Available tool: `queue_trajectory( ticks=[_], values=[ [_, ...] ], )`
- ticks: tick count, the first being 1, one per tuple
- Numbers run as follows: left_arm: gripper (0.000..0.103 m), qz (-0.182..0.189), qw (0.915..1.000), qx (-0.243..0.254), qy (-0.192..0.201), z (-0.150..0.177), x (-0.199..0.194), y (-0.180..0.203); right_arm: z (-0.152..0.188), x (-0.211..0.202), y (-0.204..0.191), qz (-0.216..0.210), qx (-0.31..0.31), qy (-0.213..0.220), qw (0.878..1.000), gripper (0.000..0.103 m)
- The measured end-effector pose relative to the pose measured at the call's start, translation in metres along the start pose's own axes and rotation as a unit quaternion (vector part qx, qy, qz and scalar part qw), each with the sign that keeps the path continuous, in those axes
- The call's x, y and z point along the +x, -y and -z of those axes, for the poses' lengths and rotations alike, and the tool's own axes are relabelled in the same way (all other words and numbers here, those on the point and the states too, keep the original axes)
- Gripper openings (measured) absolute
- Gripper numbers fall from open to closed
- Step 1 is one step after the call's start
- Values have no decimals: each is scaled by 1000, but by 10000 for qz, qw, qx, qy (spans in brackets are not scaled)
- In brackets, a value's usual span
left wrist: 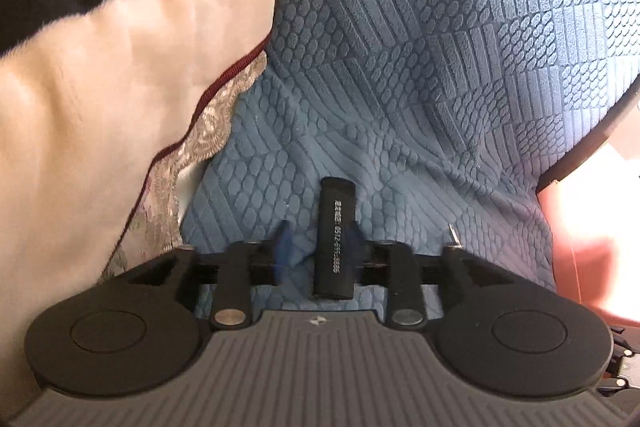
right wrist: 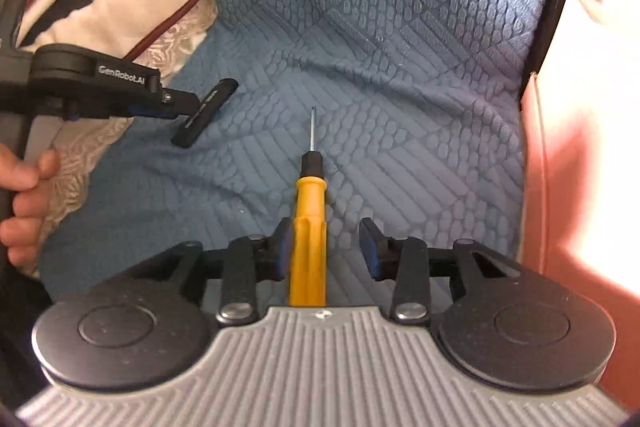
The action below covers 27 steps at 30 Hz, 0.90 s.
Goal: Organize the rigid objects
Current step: 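Close the left gripper on the black USB stick while the right lifts the screwdriver, then carry the USB stick and screwdriver with both grippers over the pink box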
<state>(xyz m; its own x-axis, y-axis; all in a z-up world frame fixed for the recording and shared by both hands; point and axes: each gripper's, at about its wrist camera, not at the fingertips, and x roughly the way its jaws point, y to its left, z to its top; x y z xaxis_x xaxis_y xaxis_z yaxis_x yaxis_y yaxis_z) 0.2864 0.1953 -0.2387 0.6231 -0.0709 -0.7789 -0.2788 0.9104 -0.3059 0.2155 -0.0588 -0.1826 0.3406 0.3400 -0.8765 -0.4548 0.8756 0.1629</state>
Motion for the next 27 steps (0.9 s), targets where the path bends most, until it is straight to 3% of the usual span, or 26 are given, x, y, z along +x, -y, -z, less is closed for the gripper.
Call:
queue_trajectory(
  ticks=[3, 5, 10, 16, 18, 20, 27],
  values=[
    [49, -34, 10000, 68, 52, 0, 1, 3, -1, 5, -1, -31, -134, -89, 9999, 36],
    [49, 17, 9999, 134, 79, 0, 3, 6, 0, 6, -5, -47, -267, -75, 9996, 23],
    [48, 37, 9993, 359, 129, 0, 9, 19, -3, 4, -7, 16, -439, 14, 9990, 23],
    [47, -190, 9981, 576, 136, 2, 20, 30, -4, 6, -1, -21, -379, 11, 9993, 23],
    [43, -246, 9976, 624, 173, 2, 21, 32, -6, 7, 0, 24, -388, 20, 9992, 24],
    [27, -378, 9968, 674, 187, 2, 22, 34, -7, 6, 0, 66, -386, 77, 9992, 24],
    [27, -378, 9974, 588, 179, 3, 18, 34, -14, 8, 6, 77, -299, 148, 9994, 25]
  ],
)
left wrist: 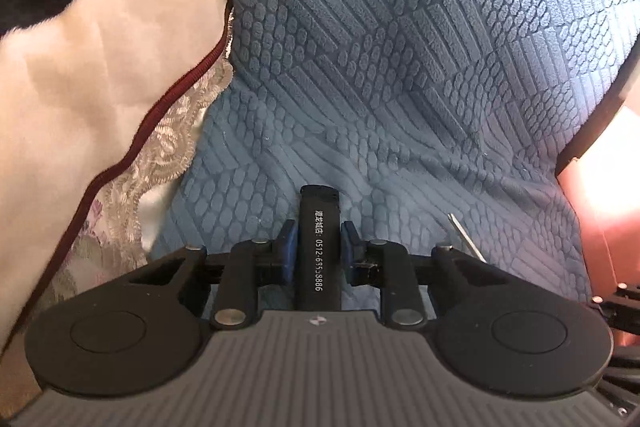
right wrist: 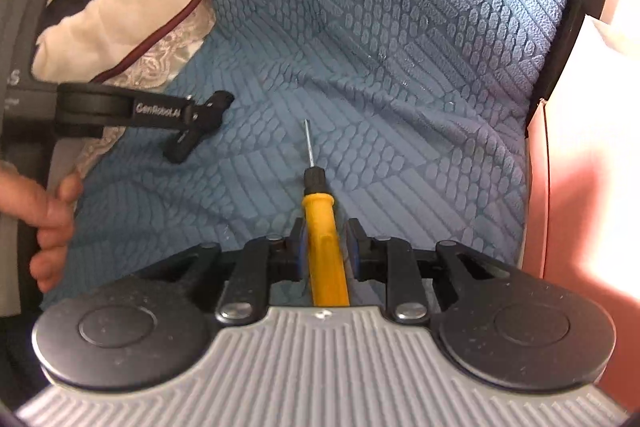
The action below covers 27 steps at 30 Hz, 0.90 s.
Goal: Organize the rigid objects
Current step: 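Carry the USB stick and screwdriver with both grippers over the pink box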
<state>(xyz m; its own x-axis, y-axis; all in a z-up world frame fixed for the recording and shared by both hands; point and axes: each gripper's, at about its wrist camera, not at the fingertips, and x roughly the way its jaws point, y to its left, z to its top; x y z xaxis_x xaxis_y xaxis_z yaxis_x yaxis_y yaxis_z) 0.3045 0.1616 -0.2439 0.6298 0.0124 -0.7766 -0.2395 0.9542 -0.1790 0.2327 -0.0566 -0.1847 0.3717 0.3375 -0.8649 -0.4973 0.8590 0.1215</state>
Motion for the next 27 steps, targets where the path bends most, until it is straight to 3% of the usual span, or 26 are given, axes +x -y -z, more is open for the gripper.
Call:
queue_trajectory(
  ticks=[12, 16, 27],
  values=[
    [27, 286, 9986, -413, 165, 8, -45, -2, 0, 13, -5, 93, -328, -13, 9994, 29],
    [27, 447, 9976, -493, 182, 19, -60, 0, 2, 12, -13, 111, -579, -1, 9983, 22],
    [27, 842, 9943, -623, 178, 38, -85, 10, 6, -22, -15, 102, -260, 278, 9992, 22]
  ],
)
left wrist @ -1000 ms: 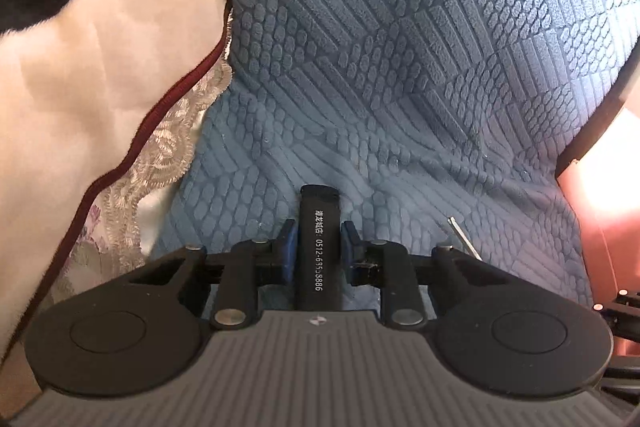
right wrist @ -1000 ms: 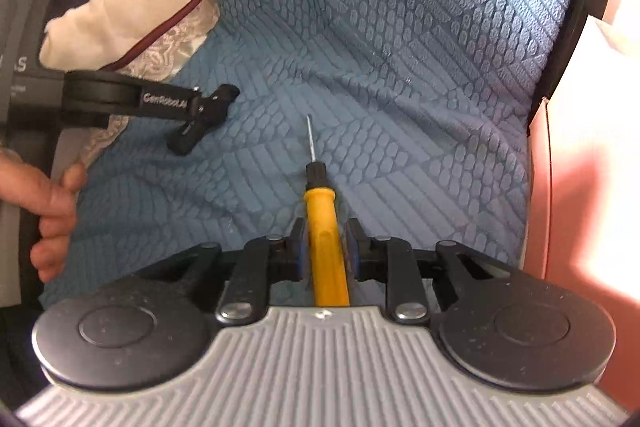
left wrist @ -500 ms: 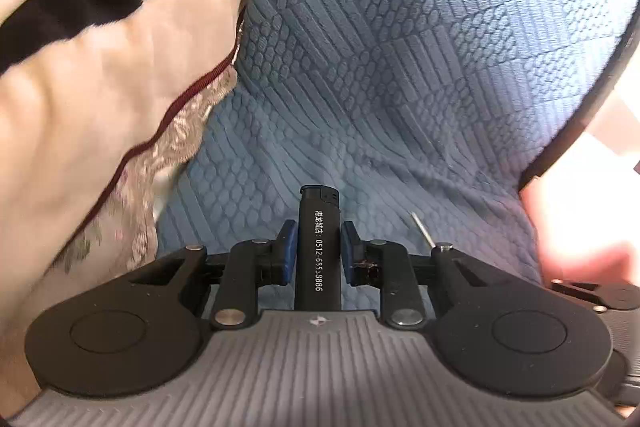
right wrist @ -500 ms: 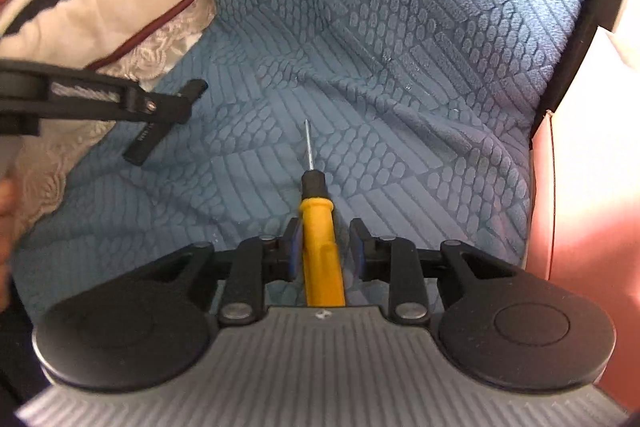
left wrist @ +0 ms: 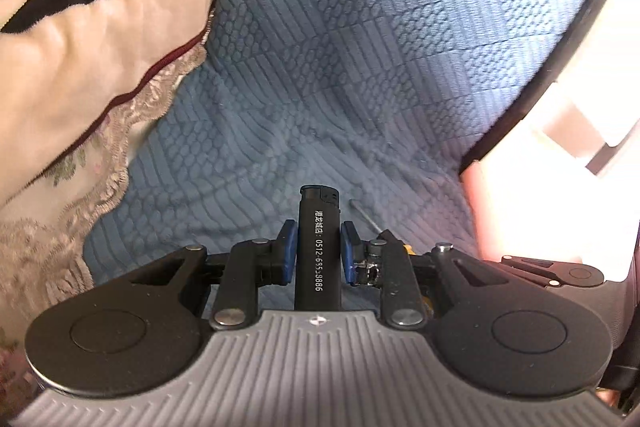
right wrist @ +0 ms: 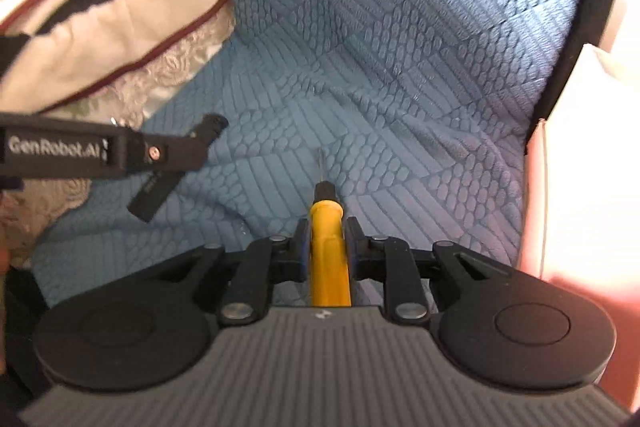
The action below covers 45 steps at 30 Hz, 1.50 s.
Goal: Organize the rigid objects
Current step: 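Carry the USB stick and screwdriver with both grippers over the pink box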
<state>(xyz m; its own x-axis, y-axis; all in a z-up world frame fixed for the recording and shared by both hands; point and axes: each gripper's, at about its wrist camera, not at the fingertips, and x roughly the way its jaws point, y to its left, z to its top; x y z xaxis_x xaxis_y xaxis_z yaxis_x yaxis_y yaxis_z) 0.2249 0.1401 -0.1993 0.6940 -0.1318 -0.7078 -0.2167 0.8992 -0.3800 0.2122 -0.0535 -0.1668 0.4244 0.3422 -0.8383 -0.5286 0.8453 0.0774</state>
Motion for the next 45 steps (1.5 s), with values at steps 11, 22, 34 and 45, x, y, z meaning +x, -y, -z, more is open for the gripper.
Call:
queue_trajectory(
  ticks=[11, 22, 34, 45],
  values=[
    [27, 337, 9992, -138, 139, 16, -30, 11, 11, -45, 5, 186, 450, 135, 9987, 21],
    [27, 749, 9968, -265, 115, 30, -58, 26, 23, -89, 1, 164, 876, 311, 9955, 21],
    [27, 1042, 9935, -53, 458, 13, -95, 80, 7, -159, 22, 343, 898, 792, 9922, 21],
    [27, 1324, 9879, 328, 732, -20, -126, 165, -25, -228, 58, 448, 903, 1326, 9860, 22]
  ],
)
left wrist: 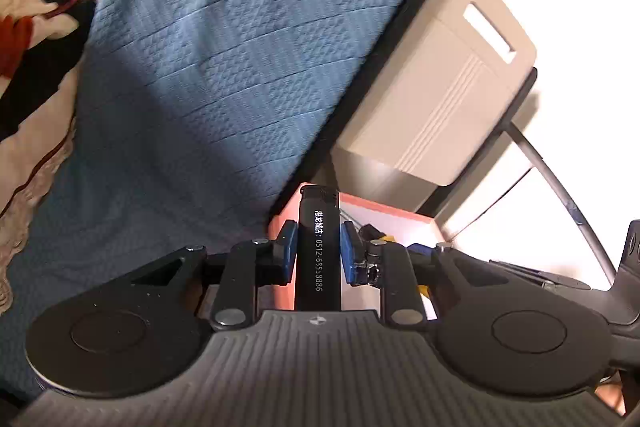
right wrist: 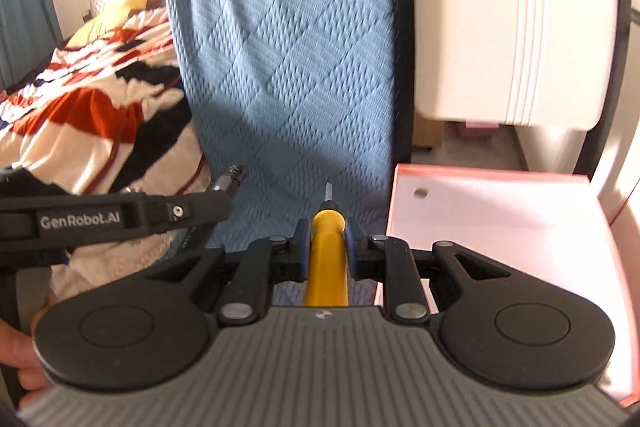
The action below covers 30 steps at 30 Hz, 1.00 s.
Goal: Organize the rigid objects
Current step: 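Carry the USB stick and screwdriver with both grippers over the pink box, then lower both items into the pink box and open both grippers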
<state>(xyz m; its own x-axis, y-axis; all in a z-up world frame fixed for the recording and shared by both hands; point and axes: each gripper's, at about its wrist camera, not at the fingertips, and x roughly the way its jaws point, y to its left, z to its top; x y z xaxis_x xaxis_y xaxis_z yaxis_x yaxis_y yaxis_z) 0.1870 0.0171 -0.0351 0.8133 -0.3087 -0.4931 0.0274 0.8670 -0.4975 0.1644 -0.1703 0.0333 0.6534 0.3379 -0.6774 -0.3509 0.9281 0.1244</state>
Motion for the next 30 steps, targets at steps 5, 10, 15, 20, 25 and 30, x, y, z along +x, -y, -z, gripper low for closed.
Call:
queue_trajectory(
  ticks=[5, 10, 15, 20, 25, 30],
  values=[
    [27, -25, 9997, 257, 23, -10, 9, 34, -12, -14, 22, 102, 59, 203, 9997, 22],
    [27, -9, 9993, 373, -42, -15, 23, 55, -6, -16, 48, 186, 240, 134, 9994, 22],
    [27, 35, 9994, 310, -140, -11, 42, 66, 2, -18, 75, 304, 333, 83, 9989, 22],
    [27, 106, 9986, 317, -421, 16, 69, 80, 26, -11, 98, 426, 471, -105, 9979, 22],
    [27, 62, 9962, 316, -806, 53, 100, 83, 62, 3, 113, 469, 659, -484, 9955, 22],
    [27, -12, 9942, 364, -1007, 71, 118, 83, 89, 15, 123, 519, 831, -711, 9926, 22]
  ],
)
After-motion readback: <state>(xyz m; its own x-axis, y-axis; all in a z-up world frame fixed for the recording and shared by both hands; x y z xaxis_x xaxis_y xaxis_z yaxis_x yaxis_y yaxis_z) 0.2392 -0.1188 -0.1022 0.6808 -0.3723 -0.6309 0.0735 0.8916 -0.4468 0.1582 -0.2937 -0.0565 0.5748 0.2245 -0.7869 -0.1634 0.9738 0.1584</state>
